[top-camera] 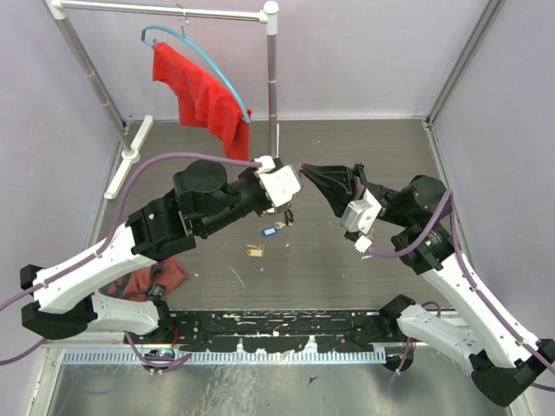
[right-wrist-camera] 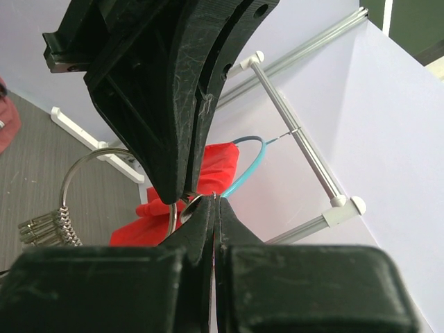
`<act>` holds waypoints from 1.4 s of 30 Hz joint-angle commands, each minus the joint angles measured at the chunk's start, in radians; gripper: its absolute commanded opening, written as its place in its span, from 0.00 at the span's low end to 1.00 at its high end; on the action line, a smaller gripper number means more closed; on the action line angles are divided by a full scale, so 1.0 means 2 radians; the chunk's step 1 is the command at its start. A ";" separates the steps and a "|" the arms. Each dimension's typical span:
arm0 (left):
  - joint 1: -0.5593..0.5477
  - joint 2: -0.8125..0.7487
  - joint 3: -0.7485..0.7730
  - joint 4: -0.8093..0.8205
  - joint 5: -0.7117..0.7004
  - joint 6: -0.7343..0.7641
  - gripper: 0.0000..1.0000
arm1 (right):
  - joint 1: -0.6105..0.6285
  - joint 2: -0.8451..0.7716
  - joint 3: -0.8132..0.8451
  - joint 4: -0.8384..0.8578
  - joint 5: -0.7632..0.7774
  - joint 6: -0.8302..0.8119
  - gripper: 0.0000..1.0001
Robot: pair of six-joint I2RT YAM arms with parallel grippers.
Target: Put the keys on the keyring
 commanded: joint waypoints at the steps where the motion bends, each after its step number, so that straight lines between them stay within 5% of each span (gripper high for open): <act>1: -0.003 -0.015 -0.002 0.014 0.023 0.003 0.00 | 0.000 -0.002 0.026 -0.020 0.013 -0.018 0.01; 12: -0.003 -0.030 -0.016 -0.003 0.054 0.014 0.00 | 0.000 0.004 0.075 -0.144 -0.008 -0.076 0.03; 31: -0.005 -0.032 -0.026 -0.017 0.103 -0.002 0.00 | -0.001 0.002 0.085 -0.191 -0.016 -0.081 0.17; 42: -0.005 -0.034 -0.031 -0.011 0.067 -0.002 0.00 | 0.000 -0.010 0.081 -0.191 0.020 -0.075 0.06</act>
